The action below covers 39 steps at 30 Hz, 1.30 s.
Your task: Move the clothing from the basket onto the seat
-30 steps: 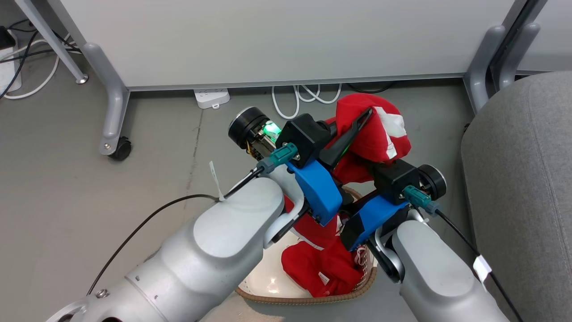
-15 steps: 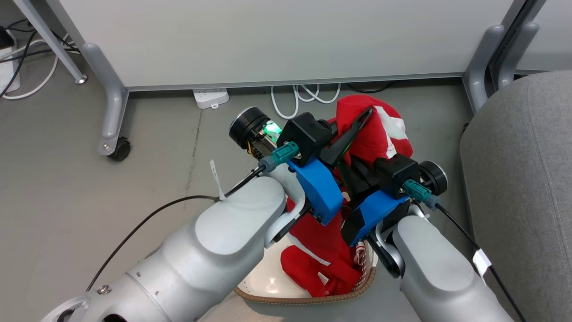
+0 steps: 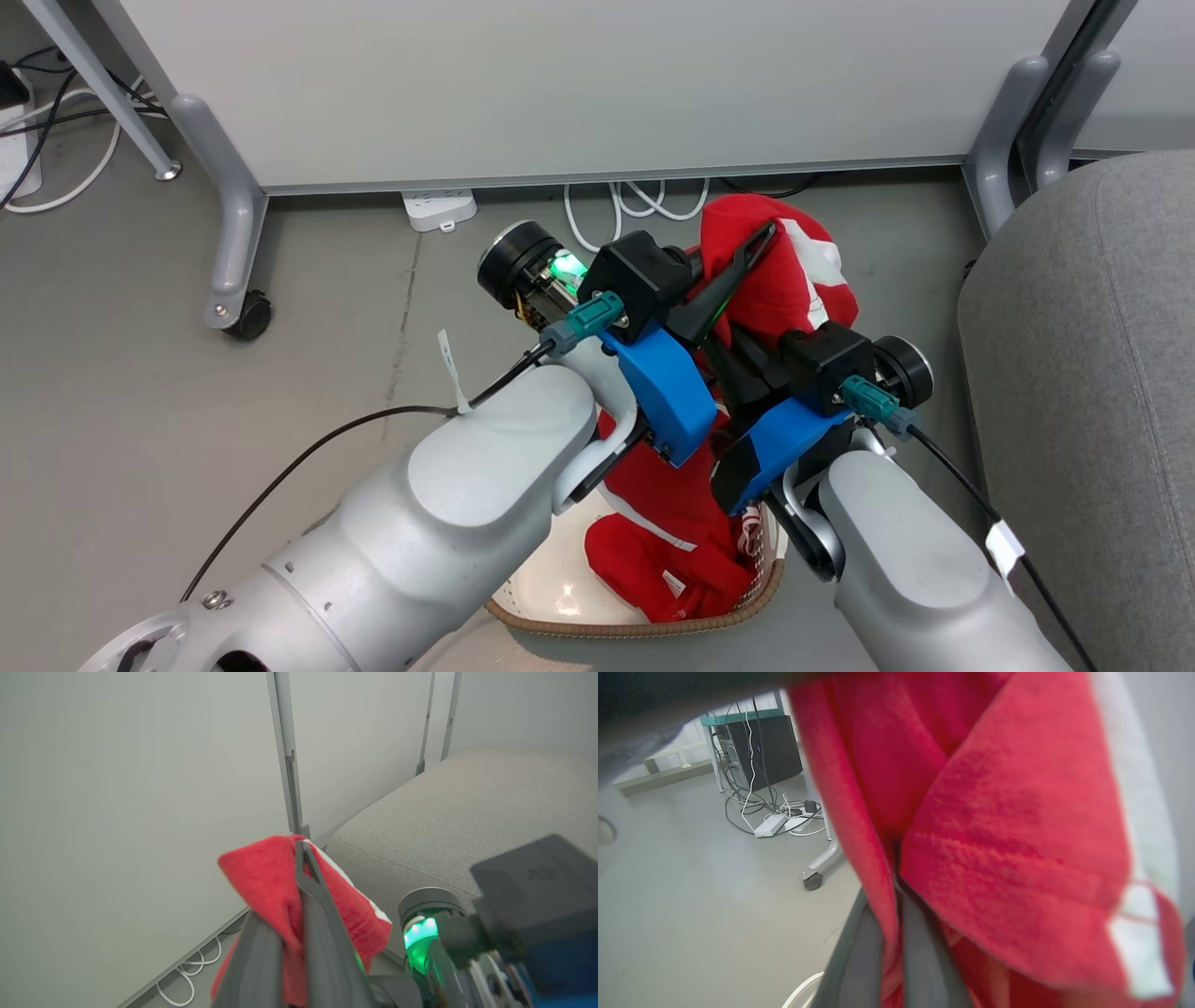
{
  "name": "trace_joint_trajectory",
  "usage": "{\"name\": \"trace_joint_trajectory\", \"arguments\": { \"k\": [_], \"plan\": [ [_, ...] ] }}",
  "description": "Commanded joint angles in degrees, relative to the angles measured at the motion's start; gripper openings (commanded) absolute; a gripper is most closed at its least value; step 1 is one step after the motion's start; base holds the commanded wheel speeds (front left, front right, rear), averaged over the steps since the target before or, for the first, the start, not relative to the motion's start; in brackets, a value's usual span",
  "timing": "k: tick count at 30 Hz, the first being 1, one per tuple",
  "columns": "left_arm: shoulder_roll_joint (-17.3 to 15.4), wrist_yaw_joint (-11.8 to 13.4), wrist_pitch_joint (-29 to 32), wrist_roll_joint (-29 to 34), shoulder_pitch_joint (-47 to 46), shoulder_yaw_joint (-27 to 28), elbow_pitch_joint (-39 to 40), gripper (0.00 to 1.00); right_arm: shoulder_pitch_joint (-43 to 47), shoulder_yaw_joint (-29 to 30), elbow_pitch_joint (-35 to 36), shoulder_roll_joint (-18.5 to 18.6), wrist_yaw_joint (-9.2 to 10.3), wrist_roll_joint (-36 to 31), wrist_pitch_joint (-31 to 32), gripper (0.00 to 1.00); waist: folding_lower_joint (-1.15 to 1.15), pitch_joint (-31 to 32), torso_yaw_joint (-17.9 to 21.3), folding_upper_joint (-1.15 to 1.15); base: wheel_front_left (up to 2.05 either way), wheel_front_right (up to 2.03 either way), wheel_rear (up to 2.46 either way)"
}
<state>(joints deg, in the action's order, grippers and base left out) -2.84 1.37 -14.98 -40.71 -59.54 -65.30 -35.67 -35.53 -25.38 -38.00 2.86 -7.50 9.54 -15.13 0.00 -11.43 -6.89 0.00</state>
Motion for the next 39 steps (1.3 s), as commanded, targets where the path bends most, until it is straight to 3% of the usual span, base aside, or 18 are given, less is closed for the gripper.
{"name": "trace_joint_trajectory", "arguments": {
  "k": [1,3,4,5,26,39],
  "plan": [
    [-0.1,0.1,-0.3,-0.1,-0.7,-0.1,0.0,0.0,-0.9,-0.1,0.3,0.1,0.02,0.3,0.0,0.0,0.0,0.0,0.0,0.0,0.0,0.0,0.0],
    [-0.1,0.1,-0.3,-0.1,-0.7,0.0,0.0,0.0,-0.8,-0.2,0.4,0.1,0.02,0.3,0.0,0.0,0.0,0.0,0.0,0.0,0.0,0.0,0.0],
    [-0.1,0.3,-0.3,-0.1,-0.7,0.1,0.1,0.14,-0.8,-0.2,0.4,0.1,0.02,0.3,0.0,0.0,0.0,0.0,0.0,0.0,0.0,0.0,0.0],
    [-0.1,0.6,-0.3,0.3,-0.6,0.6,0.5,1.0,-0.6,-0.2,0.3,0.1,0.02,0.2,0.0,0.0,0.0,0.1,-0.1,0.0,0.0,0.0,0.0],
    [-0.1,0.4,-0.3,2.6,0.5,2.7,0.1,1.0,-0.9,0.8,0.9,0.1,0.02,-0.1,0.0,0.0,0.0,-0.3,1.0,0.0,0.0,0.0,0.0],
    [-0.1,-0.2,-0.3,4.6,0.2,3.3,-1.1,1.0,-2.0,6.7,3.6,0.0,0.02,-1.1,0.0,0.0,0.0,-3.0,6.8,0.0,0.0,0.0,0.0]
  ]
}}
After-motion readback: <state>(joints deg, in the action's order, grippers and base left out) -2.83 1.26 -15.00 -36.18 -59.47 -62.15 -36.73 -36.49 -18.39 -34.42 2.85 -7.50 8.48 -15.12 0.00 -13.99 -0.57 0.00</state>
